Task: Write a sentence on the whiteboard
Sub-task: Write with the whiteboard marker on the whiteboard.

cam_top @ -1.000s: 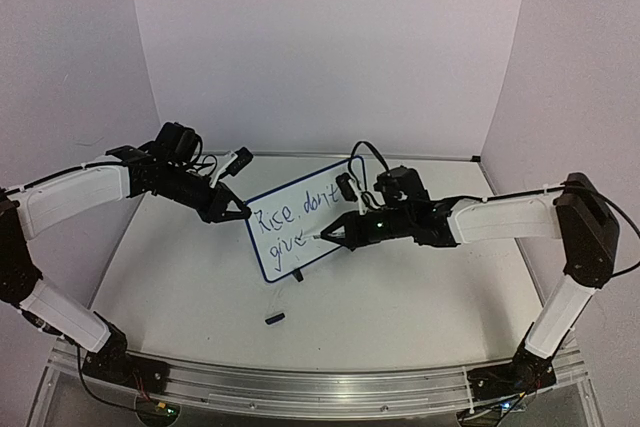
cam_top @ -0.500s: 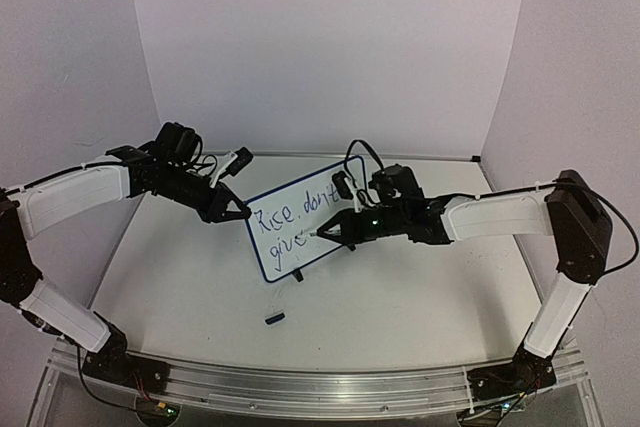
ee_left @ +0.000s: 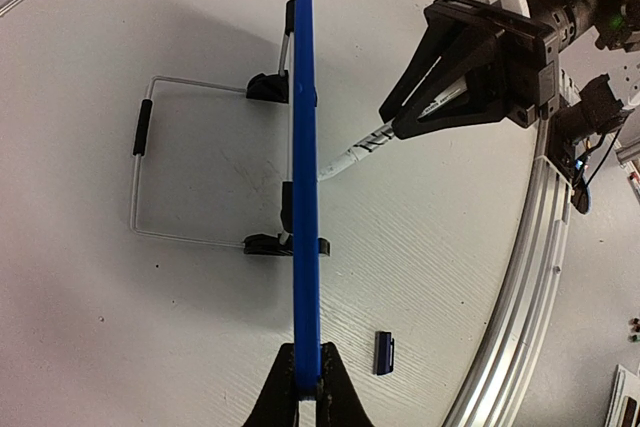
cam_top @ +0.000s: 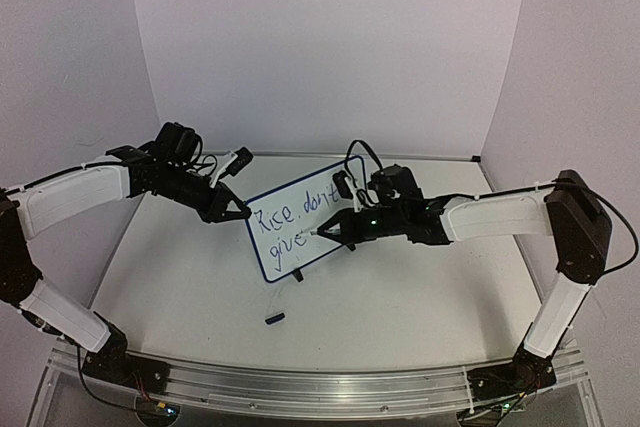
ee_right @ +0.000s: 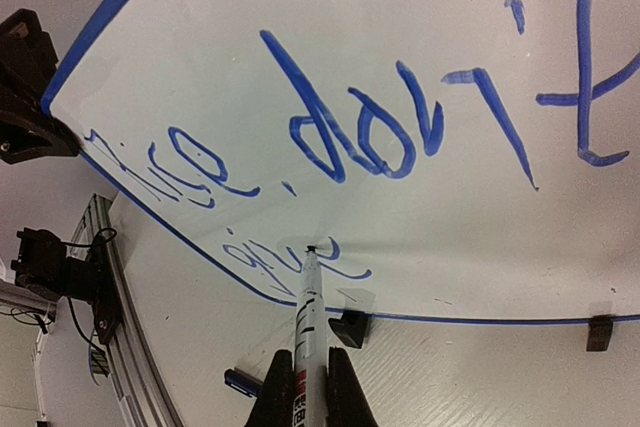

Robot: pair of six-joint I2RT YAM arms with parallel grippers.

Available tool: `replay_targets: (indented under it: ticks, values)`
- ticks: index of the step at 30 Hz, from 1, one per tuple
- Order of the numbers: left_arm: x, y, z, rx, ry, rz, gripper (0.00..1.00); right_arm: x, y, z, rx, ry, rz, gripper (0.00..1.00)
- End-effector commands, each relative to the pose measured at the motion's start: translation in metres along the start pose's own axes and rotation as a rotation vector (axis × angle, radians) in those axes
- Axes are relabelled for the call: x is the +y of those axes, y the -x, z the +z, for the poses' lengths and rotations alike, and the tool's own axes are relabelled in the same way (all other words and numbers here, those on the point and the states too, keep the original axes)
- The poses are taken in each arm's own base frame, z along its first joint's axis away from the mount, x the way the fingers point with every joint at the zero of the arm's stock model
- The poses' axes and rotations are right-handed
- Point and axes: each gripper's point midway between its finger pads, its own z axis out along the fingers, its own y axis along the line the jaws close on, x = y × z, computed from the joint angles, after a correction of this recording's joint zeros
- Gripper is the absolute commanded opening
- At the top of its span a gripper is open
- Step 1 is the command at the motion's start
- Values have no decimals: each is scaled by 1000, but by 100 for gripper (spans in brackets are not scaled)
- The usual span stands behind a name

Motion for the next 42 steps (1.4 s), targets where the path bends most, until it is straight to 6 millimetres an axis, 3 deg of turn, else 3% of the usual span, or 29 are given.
replay_targets:
  ticks: [1,12,34,42]
  values:
    - [-3,-6,7,39,-16,-12,0,12,27,-9,-92,7,-23,0]
    - [-3,-5,7,40,-18,-12,0,12,32,-20,-123,-14,-24,0]
    - [-4,-5,7,37,-20,-11,0,-2,15,-16,-92,-53,9,0]
    - [-3,-5,7,39,-18,-11,0,12,19,-30,-107,-9,-20,0]
